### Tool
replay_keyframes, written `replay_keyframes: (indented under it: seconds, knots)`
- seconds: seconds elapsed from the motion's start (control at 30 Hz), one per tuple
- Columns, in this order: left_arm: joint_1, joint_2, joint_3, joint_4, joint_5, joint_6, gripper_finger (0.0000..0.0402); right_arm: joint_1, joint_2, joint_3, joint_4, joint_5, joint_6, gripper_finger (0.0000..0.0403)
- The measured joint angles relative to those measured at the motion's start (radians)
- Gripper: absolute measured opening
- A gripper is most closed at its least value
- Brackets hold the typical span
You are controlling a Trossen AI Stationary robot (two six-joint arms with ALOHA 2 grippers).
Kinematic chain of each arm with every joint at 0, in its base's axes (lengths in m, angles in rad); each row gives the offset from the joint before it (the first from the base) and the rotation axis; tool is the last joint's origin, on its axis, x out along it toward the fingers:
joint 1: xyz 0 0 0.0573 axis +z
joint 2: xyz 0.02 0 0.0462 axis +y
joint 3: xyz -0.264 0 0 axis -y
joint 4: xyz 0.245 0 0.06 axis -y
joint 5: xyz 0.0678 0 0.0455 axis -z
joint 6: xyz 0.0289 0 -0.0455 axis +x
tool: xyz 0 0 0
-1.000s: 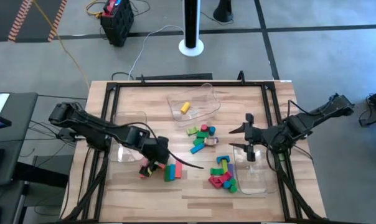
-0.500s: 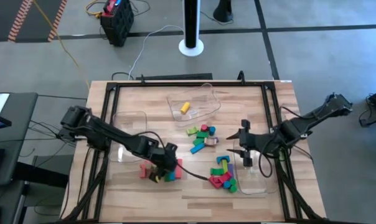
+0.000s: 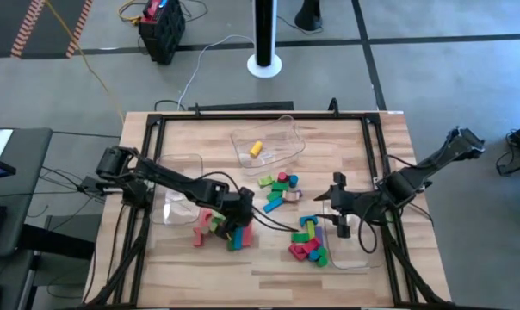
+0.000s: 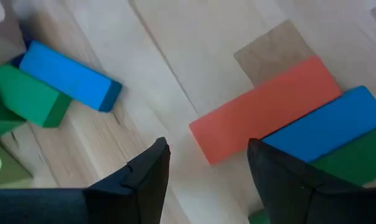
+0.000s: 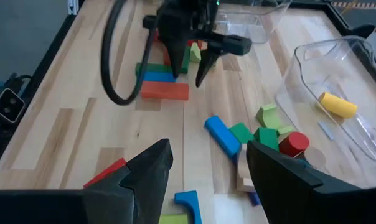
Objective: Sort blocks by size
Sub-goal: Put the orange rectangular block into the right transparent bin
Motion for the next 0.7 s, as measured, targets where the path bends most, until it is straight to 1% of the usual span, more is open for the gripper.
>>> replay_keyframes:
  seconds: [0.17,0.23,0.37,0.47,0.6,0.7]
  knots:
    - [0.018,0.015,0.010,-0.018,0.040,0.089,0.0208,-0.003,0.030,0.000,0.002,0.001,0.000,0.0244]
    - [0.018,0.023,0.009,-0.047,0.041,0.125,0.0208,-0.003,0.043,0.000,0.003,0.001,0.000,0.0244]
    - [0.017,0.055,0.025,-0.052,0.027,0.207,0.0208,-0.004,0.058,0.000,0.011,0.002,0.001,0.0244]
    - [0.016,0.097,0.059,-0.068,0.034,0.259,0.0208,-0.011,0.067,0.001,0.021,0.002,0.002,0.0244]
    - [0.013,0.150,0.115,-0.135,0.035,0.324,0.0208,-0.011,0.083,0.001,0.033,0.002,0.007,0.0244]
    - [0.012,0.160,0.141,-0.153,0.015,0.365,0.0208,-0.011,0.096,0.001,0.045,0.002,0.010,0.0244]
